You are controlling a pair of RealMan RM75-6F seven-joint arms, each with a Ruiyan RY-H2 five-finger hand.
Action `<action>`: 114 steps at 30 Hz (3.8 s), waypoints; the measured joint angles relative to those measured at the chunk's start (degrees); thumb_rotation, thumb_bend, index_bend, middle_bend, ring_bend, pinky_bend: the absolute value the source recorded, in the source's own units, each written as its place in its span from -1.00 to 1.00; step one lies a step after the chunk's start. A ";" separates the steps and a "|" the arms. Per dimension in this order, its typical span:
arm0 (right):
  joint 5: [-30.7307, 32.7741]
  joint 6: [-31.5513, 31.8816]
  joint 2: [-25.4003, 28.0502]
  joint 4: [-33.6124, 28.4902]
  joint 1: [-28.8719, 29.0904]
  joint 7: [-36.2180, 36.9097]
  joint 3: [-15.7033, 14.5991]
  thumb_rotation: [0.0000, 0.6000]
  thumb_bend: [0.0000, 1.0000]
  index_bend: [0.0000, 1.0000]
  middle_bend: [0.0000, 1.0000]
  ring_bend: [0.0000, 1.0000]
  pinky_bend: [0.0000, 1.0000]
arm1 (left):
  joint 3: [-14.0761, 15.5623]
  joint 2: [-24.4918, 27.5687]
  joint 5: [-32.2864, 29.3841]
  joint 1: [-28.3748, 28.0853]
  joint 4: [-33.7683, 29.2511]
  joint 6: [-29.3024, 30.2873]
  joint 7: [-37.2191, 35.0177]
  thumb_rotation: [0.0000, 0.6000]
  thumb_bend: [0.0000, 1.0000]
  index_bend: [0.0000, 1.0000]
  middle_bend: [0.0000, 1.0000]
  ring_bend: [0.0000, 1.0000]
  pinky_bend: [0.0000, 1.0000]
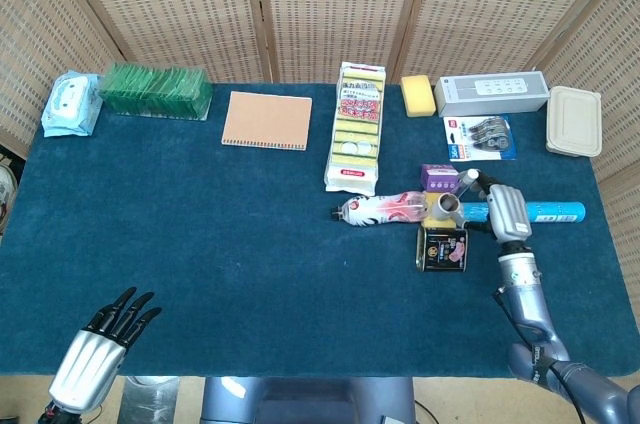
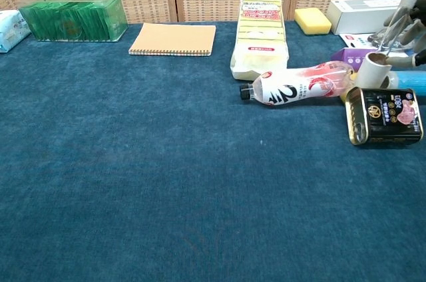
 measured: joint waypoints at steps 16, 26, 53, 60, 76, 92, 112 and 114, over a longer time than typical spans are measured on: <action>0.22 0.75 -0.27 -0.77 0.88 -4.12 -0.02 1.00 -0.51 -0.06 0.07 0.08 -0.02 | -0.03 0.04 0.33 0.19 0.10 0.22 -0.20 1.00 -0.44 -0.56 -0.64 -0.78 -0.37; 0.23 0.76 -1.55 0.12 1.64 -6.07 -0.30 1.00 -0.50 0.02 0.18 0.19 0.03 | -0.04 0.05 0.30 0.20 0.06 -0.06 -0.14 1.00 -0.44 -0.56 -0.64 -0.78 -0.37; -0.37 3.49 -0.39 -2.88 2.20 -13.25 -0.30 1.00 -0.43 0.27 0.55 0.67 0.53 | -0.05 0.15 0.39 0.41 0.03 -0.08 -0.09 1.00 -0.44 -0.56 -0.64 -0.76 -0.36; -0.32 3.63 -0.65 -2.57 2.32 -14.52 -0.48 1.00 -0.41 0.34 0.64 0.77 0.62 | -0.09 0.16 0.35 0.41 0.02 -0.17 -0.06 1.00 -0.44 -0.56 -0.64 -0.76 -0.33; -1.55 6.09 -0.67 -3.25 2.48 -16.31 -0.56 1.00 -0.39 0.46 0.78 0.91 0.72 | -0.14 0.20 0.43 0.49 0.01 -0.06 -0.06 1.00 -0.44 -0.56 -0.64 -0.76 -0.30; -2.35 7.99 0.35 -6.94 2.70 -18.25 -0.15 1.00 -0.27 0.57 0.89 1.00 0.85 | -0.10 0.40 0.63 0.60 0.00 0.23 -0.29 1.00 -0.44 -0.56 -0.64 -0.75 -0.27; -2.64 8.81 3.80 -12.80 2.92 -20.29 0.72 1.00 -0.27 0.60 0.92 1.00 0.88 | -0.20 0.56 0.78 0.71 0.05 0.62 -0.49 1.00 -0.44 -0.56 -0.65 -0.75 -0.26; -2.61 8.90 4.45 -13.67 2.88 -21.07 0.86 1.00 -0.27 0.60 0.93 1.00 0.88 | -0.20 0.56 0.79 0.72 0.07 0.61 -0.48 1.00 -0.44 -0.56 -0.64 -0.75 -0.26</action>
